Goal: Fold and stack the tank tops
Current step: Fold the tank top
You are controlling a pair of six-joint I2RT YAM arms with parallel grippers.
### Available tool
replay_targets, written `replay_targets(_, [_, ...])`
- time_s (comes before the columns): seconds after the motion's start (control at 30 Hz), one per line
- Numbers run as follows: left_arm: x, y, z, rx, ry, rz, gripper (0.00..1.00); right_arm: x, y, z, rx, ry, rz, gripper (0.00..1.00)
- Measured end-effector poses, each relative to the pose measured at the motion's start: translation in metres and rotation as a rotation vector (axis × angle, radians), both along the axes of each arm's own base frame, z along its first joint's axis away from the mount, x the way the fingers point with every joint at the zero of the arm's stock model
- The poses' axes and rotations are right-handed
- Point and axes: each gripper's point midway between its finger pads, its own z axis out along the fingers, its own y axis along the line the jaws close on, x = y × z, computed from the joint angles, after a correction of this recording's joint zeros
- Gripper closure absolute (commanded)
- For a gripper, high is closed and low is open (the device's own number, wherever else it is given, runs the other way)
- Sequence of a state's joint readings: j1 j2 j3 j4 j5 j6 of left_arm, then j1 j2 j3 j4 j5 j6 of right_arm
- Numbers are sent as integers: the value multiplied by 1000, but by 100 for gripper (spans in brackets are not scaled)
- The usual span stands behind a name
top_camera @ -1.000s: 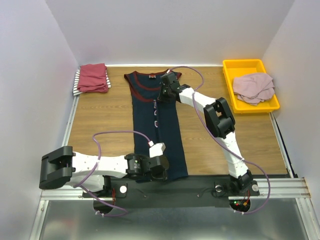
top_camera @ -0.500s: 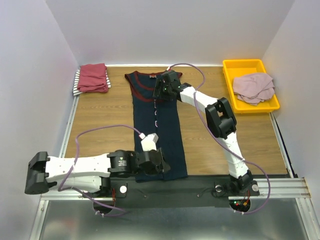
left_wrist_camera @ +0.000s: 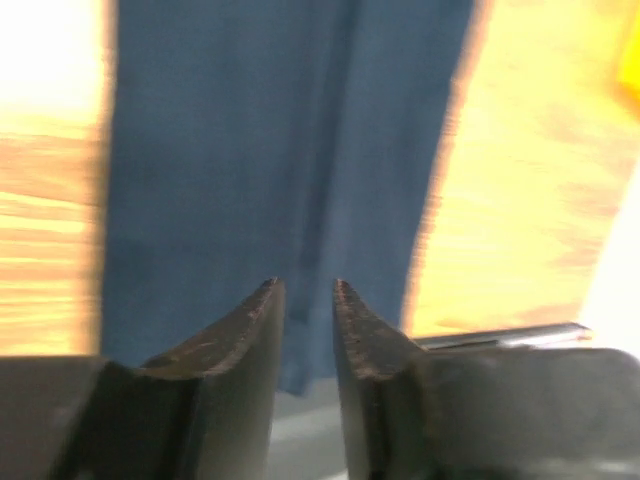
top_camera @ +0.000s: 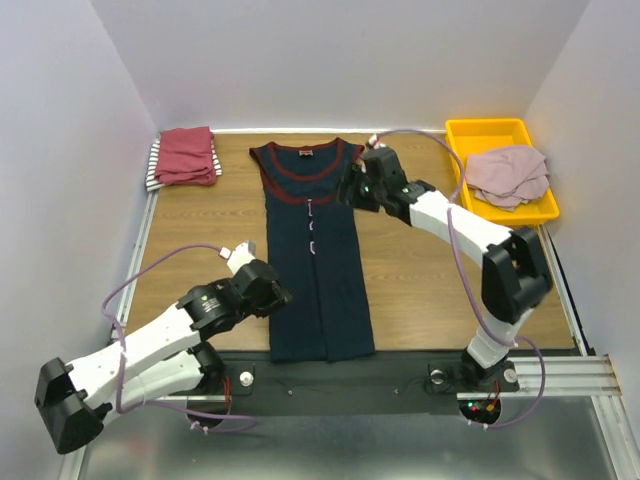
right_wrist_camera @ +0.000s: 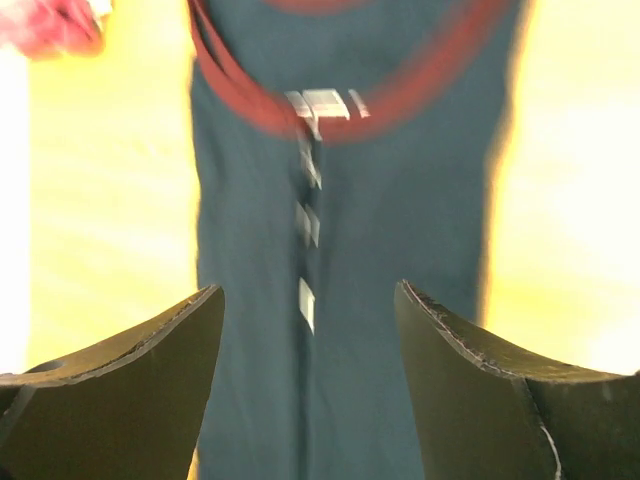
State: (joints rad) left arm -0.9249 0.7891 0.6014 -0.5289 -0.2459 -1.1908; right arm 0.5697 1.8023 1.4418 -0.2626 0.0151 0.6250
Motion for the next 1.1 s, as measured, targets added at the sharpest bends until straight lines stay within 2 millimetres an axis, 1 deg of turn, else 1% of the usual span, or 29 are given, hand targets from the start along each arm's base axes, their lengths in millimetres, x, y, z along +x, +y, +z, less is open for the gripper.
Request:
replay_targets(0.03, [0, 2, -7, 11, 18, -3, 66, -9, -5, -3, -3, 10, 0, 26])
replay_targets(0.07, [-1, 8, -22, 40, 54, -3, 66, -26, -14, -13, -18, 38, 3, 27])
replay_targets(0.1, [-3, 11, -32, 57, 85, -10, 66, -38, -20, -23, -27, 60, 4, 27])
replay_targets(0.17, [-11, 22, -54, 102, 157, -13, 59, -67, -31, -49, -55, 125, 17, 27])
replay_targets(0.2, [-13, 26, -58, 114, 174, -8, 59, -87, -37, -64, -74, 168, 28, 27])
replay_targets(0.27, [-15, 34, -60, 125, 195, 4, 55, -114, -44, -84, -95, 225, 48, 27])
replay_targets(0.3, [-16, 36, -59, 119, 200, 6, 54, -136, -50, -96, -101, 262, 61, 27])
replay_targets(0.33, [-17, 36, -59, 114, 207, 5, 50, -152, -55, -103, -104, 290, 71, 27])
replay_targets(0.37, [-19, 37, -59, 113, 213, 0, 50, -170, -61, -109, -102, 318, 81, 27])
replay_targets(0.43, [-25, 37, -60, 113, 238, -20, 50, -194, -68, -111, -92, 349, 96, 27])
replay_targets(0.47, [-28, 36, -61, 111, 252, -32, 46, -202, -71, -111, -83, 356, 99, 27])
replay_targets(0.5, [-34, 34, -62, 105, 278, -49, 34, -211, -74, -111, -68, 365, 103, 27])
replay_targets(0.63, [-48, 28, -63, 80, 334, -92, 33, -234, -76, -109, -33, 396, 122, 27])
replay_targets(0.77, [-65, 22, -63, 61, 400, -136, 32, -262, -73, -118, -29, 464, 176, 27])
replay_targets(0.8, [-70, 23, -65, 68, 424, -142, 32, -271, -73, -121, -30, 488, 189, 26])
replay_targets(0.83, [-73, 23, -68, 80, 446, -147, 32, -274, -73, -122, -30, 496, 196, 26])
replay_targets(0.9, [-80, 27, -73, 109, 495, -151, 32, -288, -78, -127, -28, 536, 209, 26])
replay_targets(1.03, [-89, 29, -75, 139, 561, -156, 32, -306, -83, -133, -10, 590, 222, 26])
replay_targets(1.1, [-92, 29, -74, 143, 582, -160, 32, -311, -82, -133, 8, 601, 233, 26])
